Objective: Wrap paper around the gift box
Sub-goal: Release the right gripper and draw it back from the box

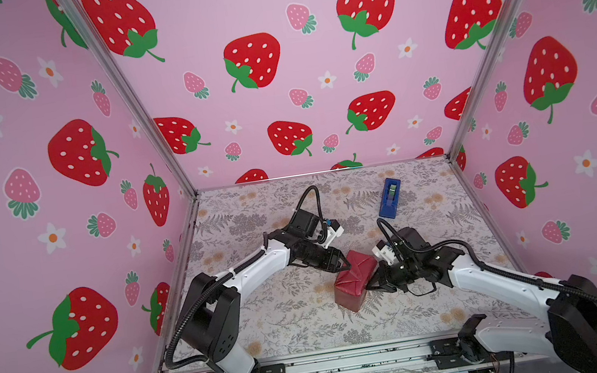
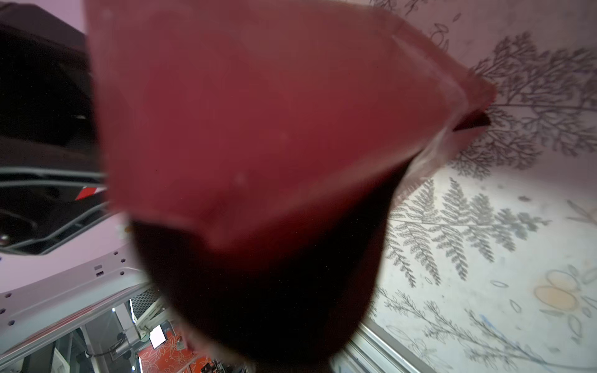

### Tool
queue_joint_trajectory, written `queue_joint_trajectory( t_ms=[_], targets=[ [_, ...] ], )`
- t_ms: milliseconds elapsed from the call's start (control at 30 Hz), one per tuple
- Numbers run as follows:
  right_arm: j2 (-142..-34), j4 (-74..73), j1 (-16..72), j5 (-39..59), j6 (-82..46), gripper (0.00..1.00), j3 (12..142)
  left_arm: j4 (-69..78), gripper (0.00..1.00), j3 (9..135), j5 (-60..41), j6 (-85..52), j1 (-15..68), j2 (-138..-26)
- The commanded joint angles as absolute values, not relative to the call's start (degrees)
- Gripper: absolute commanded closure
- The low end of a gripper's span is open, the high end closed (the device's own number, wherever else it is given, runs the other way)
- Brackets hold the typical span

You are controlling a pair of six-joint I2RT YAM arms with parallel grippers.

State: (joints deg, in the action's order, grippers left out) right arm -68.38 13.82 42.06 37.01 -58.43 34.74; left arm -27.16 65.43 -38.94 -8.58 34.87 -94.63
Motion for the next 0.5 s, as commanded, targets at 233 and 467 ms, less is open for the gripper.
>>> queue_joint_trajectory(
  t_ms=[233,467],
  targets=[
    [-63.5,19.7,43.2,27.1,-60.8,1.00,35.3,-34.5,0.53,64.6,-33.6,-6.7,35.5,-96.4],
    [-59.3,12.1,44.0,30.7,-66.7,1.00,32.6,-34.7,0.53,65.2,-33.5,-6.8,35.5,-96.5]
  ],
)
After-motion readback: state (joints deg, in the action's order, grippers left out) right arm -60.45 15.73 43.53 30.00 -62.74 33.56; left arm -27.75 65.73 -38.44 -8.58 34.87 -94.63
